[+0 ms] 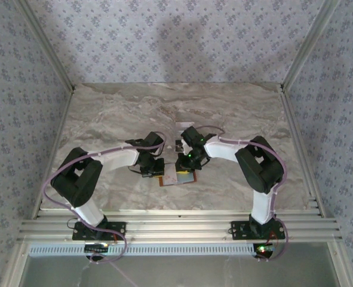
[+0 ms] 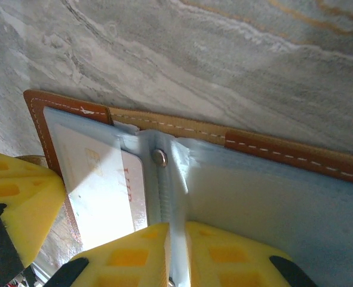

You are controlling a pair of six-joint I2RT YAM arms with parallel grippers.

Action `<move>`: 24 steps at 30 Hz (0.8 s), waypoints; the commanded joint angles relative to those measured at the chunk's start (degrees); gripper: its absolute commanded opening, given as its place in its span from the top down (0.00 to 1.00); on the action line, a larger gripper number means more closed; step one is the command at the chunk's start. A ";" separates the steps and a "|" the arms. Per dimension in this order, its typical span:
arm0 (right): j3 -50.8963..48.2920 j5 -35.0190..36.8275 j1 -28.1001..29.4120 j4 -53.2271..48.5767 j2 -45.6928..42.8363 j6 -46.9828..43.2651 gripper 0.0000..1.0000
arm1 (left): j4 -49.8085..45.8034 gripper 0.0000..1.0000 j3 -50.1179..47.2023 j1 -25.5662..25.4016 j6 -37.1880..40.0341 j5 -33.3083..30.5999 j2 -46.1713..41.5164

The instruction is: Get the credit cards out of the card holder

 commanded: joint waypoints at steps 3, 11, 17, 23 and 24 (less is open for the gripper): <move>-0.89 4.28 0.29 -2.99 -3.02 0.48 0.77 | -2.38 0.88 3.28 -0.17 0.16 0.19 -1.47; 0.60 3.46 0.78 -3.72 -5.64 2.56 0.74 | -2.79 0.87 5.12 -0.47 0.15 0.35 -1.81; 1.45 2.11 1.15 -2.82 -4.74 3.12 0.73 | -1.78 0.87 5.13 -0.97 0.09 0.50 0.28; 2.16 1.54 1.41 -2.16 -3.08 3.30 0.73 | -0.99 0.87 4.65 -1.13 0.12 0.36 2.34; 2.32 1.64 1.40 -2.19 -2.73 3.15 0.73 | -1.19 0.87 4.62 -1.15 0.24 0.11 2.61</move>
